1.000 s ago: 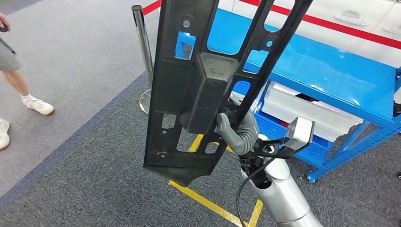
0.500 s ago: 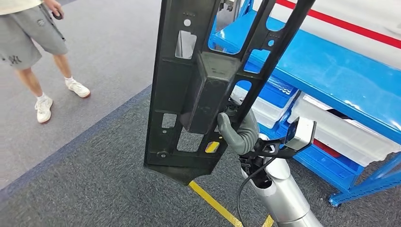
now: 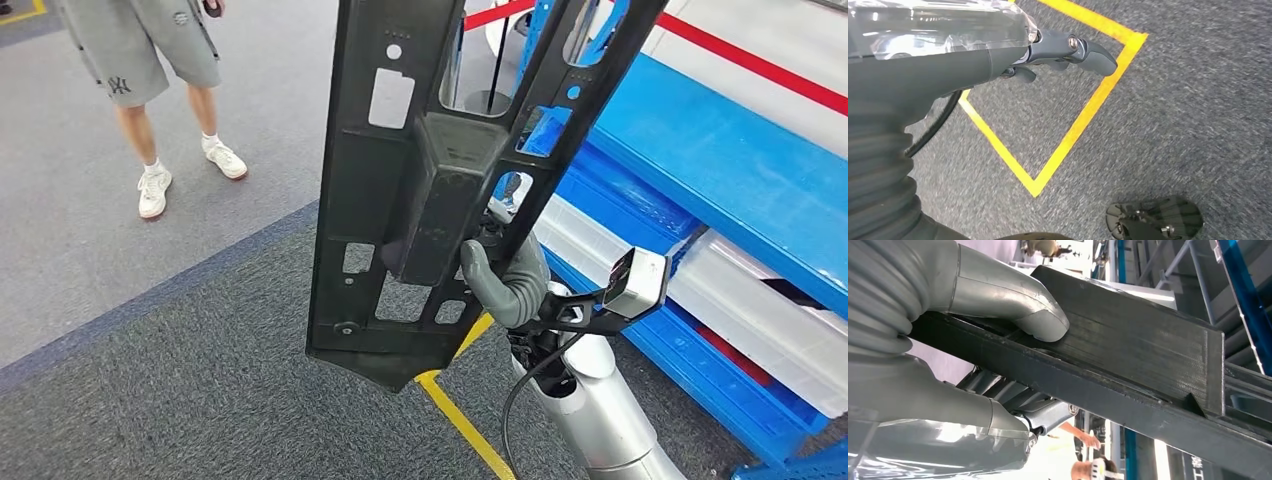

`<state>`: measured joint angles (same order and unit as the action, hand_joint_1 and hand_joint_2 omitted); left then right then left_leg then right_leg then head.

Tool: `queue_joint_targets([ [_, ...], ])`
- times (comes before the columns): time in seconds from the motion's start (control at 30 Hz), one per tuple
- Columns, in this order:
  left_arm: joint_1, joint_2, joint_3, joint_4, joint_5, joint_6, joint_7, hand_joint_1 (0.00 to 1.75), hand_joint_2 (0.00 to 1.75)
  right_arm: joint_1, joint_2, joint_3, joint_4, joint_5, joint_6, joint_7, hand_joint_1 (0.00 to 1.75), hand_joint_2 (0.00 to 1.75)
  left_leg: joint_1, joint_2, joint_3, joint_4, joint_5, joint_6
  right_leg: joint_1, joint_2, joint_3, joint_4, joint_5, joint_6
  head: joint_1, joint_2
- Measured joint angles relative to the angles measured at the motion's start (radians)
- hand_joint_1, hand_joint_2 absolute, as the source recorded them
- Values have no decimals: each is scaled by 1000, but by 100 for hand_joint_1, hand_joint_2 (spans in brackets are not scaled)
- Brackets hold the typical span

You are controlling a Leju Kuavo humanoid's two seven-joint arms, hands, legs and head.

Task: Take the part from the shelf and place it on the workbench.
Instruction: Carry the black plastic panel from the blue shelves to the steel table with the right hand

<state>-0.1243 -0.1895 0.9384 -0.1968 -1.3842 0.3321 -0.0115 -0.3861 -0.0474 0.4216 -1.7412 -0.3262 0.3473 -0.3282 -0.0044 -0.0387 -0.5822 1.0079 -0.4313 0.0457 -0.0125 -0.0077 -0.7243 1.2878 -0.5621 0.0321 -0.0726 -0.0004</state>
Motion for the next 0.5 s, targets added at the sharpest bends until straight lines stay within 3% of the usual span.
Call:
queue_joint_targets([
  [0.03,1,0,-2,0,-1,-2,1,0,175,2,-1,0,0,0,-1,0,175,175,-1,-15,2,1,0,0,0,3,-8,-1,19,-3,0,0],
  [0.07,1,0,-2,0,-1,-6,1,0,175,3,-2,-1,0,0,-1,0,175,175,-2,-30,4,3,-1,0,0,10,4,-41,54,-8,0,0],
  [0.13,1,-2,-3,0,0,-20,2,0,175,2,-4,-2,-2,0,-2,0,175,175,-2,-58,7,7,-6,-4,0,50,55,-172,131,-20,0,0],
  [0.17,0,-4,-4,0,0,-27,2,0,175,1,-5,-3,-4,0,-2,-1,175,175,-2,-72,5,9,-8,-7,0,70,77,-225,151,-23,0,0],
  [0.2,-1,-5,-5,0,1,-31,1,0,175,0,-5,-4,-4,0,-2,-1,175,175,0,-83,3,11,-10,-12,0,84,90,-256,158,-25,0,0],
  [0.27,0,-6,-8,0,4,-34,1,0,175,-1,-6,-4,-6,0,-2,-1,175,175,5,-106,-3,9,-11,-23,2,75,99,-273,152,-27,0,0],
  [0.3,0,-6,-8,0,6,-34,1,0,175,-2,-6,-4,-6,0,-2,0,175,175,6,-101,-4,10,-14,-29,1,63,104,-279,152,-31,0,0],
  [0.37,0,-5,-9,0,8,-34,2,0,175,-5,-6,-4,-6,0,-1,-1,175,175,3,-55,-23,54,-44,-39,-4,36,115,-293,152,-39,0,0],
  [0.43,-3,-4,-10,0,10,-32,2,0,175,-7,-7,-4,-6,-1,-1,-1,175,175,4,1,-80,170,-103,-48,-2,8,121,-296,149,-45,-1,0],
  [0.5,-5,-2,-10,0,12,-30,2,0,175,-8,-7,-4,-4,-1,1,0,175,175,10,18,-134,270,-133,-57,-1,-22,122,-294,143,-45,0,0],
])
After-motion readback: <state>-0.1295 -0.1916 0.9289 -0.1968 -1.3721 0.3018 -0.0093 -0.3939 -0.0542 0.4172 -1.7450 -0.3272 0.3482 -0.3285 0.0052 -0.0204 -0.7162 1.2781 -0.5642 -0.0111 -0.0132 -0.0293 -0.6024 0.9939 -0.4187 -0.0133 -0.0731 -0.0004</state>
